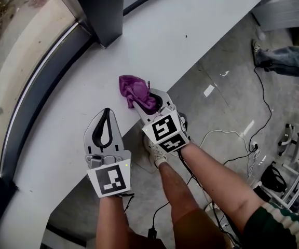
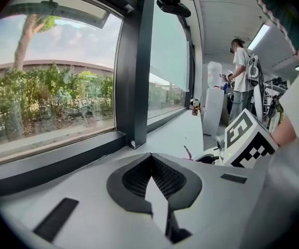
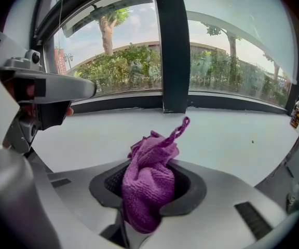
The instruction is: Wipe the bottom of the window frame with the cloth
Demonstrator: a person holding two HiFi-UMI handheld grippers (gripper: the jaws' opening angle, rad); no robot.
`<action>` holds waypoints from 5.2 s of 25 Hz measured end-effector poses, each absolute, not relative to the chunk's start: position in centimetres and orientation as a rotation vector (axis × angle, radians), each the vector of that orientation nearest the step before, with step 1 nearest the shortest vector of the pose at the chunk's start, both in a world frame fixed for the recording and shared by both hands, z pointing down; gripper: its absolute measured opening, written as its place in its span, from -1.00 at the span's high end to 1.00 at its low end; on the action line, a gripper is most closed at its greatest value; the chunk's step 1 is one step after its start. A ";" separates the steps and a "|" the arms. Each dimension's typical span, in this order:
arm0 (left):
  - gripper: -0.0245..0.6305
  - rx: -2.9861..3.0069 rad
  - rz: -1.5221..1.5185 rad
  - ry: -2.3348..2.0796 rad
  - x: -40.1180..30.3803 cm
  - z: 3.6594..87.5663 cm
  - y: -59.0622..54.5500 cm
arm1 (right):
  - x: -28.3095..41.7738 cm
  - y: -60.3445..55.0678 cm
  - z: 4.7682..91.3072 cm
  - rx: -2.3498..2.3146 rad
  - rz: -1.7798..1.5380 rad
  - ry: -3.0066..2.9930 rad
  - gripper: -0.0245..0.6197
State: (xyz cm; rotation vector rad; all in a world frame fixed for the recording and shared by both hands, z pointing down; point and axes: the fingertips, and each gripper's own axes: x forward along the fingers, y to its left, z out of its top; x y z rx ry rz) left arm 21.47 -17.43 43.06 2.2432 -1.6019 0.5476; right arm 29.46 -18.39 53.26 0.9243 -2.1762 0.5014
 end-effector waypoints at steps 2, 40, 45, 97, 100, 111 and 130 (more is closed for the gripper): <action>0.91 2.219 0.537 -1.610 21.8 43.2 -17.2 | 29.8 -17.7 53.4 0.923 0.519 -2.176 0.46; 0.91 2.086 0.512 -1.668 21.8 45.3 -11.7 | 31.8 -11.9 54.4 0.825 0.409 -2.202 0.46; 0.91 2.047 0.481 -1.734 18.3 45.2 -10.3 | 30.9 -11.3 54.5 0.849 0.402 -2.183 0.46; 0.91 1.712 0.386 -2.070 -4.2 43.2 5.1 | 9.1 3.0 53.9 0.420 0.279 -2.240 0.46; 0.91 1.683 0.373 -2.085 -5.7 43.1 6.5 | 7.4 4.1 53.9 0.393 0.264 -2.241 0.46; 0.91 1.694 0.458 -2.128 -10.0 42.7 10.0 | 1.2 7.5 53.9 0.314 0.237 -2.253 0.46; 0.91 1.543 0.365 -2.174 -18.2 43.2 16.9 | -9.3 15.7 53.9 0.100 0.200 -2.292 0.46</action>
